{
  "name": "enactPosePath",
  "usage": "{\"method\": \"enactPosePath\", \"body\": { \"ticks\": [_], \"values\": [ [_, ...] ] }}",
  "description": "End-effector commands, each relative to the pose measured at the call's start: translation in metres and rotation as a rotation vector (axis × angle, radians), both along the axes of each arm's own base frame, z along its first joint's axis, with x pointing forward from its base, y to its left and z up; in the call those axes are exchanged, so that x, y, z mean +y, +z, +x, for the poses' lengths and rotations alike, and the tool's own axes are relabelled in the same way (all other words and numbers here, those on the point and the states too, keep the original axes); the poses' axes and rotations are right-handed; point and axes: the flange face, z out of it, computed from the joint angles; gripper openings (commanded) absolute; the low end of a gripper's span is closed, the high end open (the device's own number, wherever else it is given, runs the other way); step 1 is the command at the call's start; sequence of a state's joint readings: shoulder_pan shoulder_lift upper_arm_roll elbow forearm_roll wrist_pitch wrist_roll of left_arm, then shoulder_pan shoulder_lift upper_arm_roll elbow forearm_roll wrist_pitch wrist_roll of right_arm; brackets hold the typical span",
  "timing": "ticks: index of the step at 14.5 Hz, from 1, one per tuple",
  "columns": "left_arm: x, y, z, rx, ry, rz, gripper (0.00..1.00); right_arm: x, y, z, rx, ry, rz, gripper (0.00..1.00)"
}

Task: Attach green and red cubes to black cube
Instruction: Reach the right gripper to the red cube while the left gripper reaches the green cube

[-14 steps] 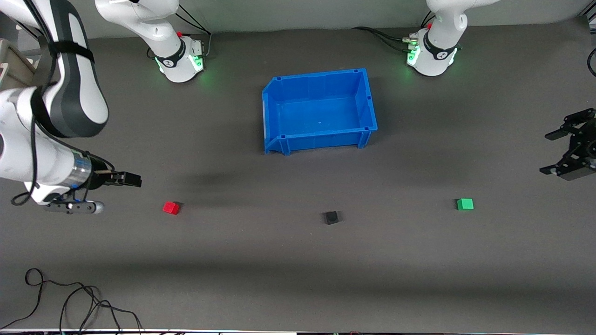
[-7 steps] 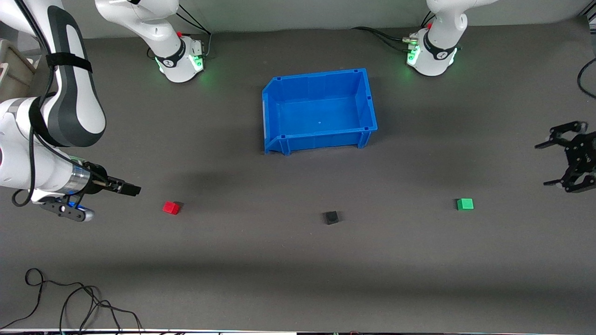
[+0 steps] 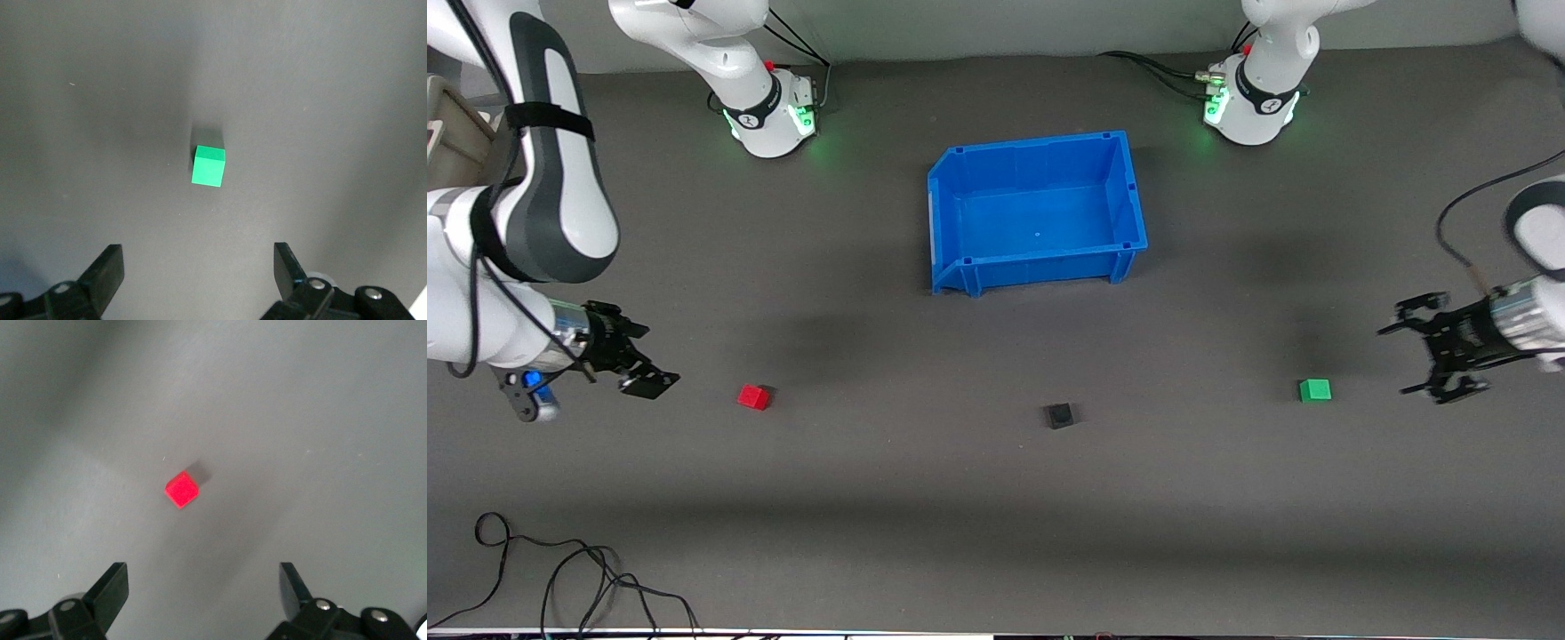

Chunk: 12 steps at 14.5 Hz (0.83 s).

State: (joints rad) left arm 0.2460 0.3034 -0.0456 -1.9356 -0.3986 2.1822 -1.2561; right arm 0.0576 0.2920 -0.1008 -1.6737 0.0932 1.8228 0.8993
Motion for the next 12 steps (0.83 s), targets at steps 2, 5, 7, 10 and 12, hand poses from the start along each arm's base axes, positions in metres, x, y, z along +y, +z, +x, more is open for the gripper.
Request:
{"method": "enactPosePath", "body": {
  "ticks": [2, 5, 7, 10, 12],
  "values": [
    [-0.001, -0.055, 0.002, -0.042, -0.078, -0.046, 1.0, -0.025, 0.008, 0.008, -0.012, -0.131, 0.085, 1.0],
    [0.002, -0.09, 0.004, -0.059, -0.1, -0.037, 1.0, -0.023, -0.021, 0.017, 0.021, -0.266, 0.059, 1.0],
    [0.003, -0.111, 0.004, -0.074, -0.111, -0.04, 1.0, -0.024, -0.026, 0.027, -0.032, -0.41, 0.043, 1.0],
    [0.002, -0.124, 0.002, -0.077, -0.135, -0.049, 1.0, -0.024, -0.032, 0.036, -0.071, -0.575, 0.03, 1.0],
    [-0.001, -0.136, 0.001, -0.064, -0.144, -0.052, 1.0, -0.022, -0.051, 0.042, -0.078, -0.641, 0.019, 1.0]
  ]
}}
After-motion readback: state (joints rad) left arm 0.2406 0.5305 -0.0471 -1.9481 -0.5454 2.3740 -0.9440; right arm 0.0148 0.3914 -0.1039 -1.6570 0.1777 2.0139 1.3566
